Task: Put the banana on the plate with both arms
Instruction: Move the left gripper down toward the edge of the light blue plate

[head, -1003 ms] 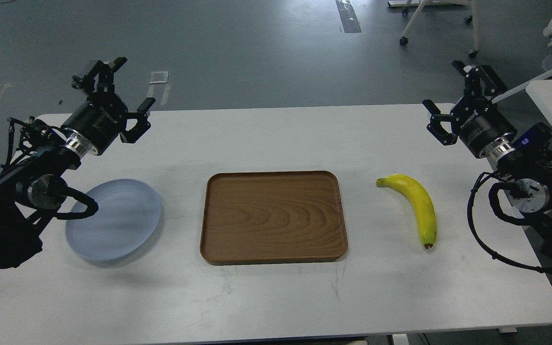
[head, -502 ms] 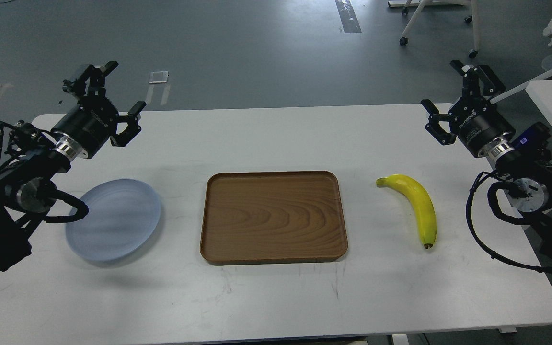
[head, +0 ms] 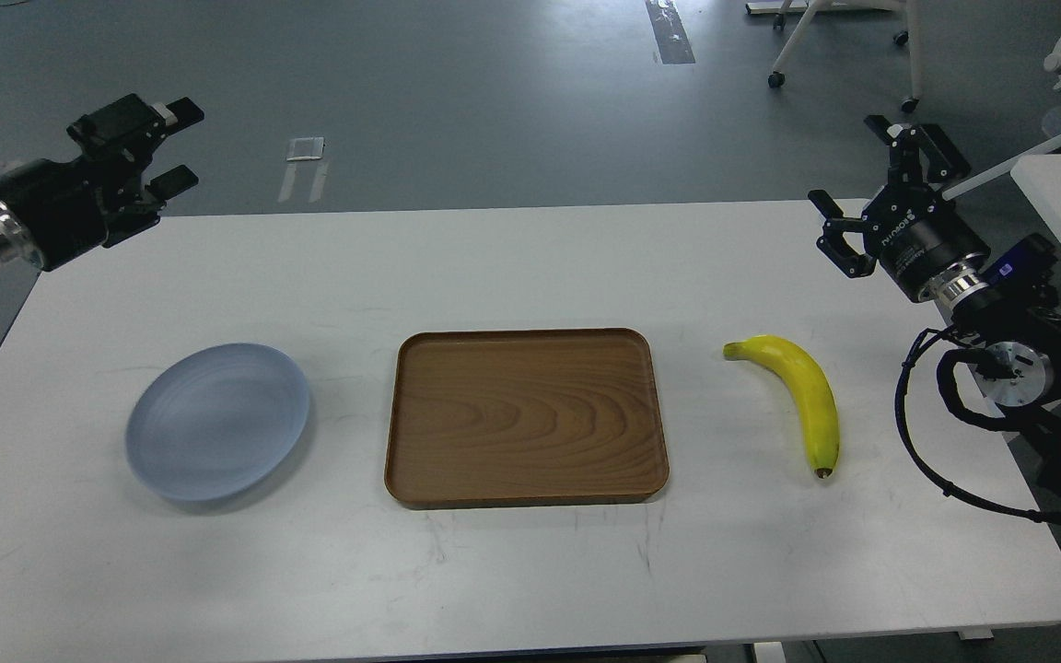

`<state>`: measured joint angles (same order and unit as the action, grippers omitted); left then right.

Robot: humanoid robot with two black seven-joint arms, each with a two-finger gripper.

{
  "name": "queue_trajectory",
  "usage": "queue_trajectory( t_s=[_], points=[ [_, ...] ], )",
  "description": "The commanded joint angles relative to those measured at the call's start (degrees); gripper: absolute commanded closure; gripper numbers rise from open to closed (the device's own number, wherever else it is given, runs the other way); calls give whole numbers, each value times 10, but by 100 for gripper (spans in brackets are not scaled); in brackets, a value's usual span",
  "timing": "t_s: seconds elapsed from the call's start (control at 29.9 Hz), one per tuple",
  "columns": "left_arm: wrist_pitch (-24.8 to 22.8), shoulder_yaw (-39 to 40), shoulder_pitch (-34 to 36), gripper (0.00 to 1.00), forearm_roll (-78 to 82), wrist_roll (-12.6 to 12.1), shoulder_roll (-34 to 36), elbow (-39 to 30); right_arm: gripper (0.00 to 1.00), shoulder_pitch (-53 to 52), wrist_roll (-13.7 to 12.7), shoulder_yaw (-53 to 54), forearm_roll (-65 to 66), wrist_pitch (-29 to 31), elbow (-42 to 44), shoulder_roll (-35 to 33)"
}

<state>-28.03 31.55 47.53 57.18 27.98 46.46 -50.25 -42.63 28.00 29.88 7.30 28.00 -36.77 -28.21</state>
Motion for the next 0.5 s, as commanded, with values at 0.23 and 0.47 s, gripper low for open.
queue_trajectory(
  t_s=[0.23, 0.47],
  points=[
    [81, -163, -18, 0, 406, 0, 85, -46, 0, 1, 0, 0, 0, 0, -4, -1],
    [126, -235, -28, 0, 397, 0, 82, 25, 0, 0, 0, 0, 0, 0, -5, -1]
  ],
)
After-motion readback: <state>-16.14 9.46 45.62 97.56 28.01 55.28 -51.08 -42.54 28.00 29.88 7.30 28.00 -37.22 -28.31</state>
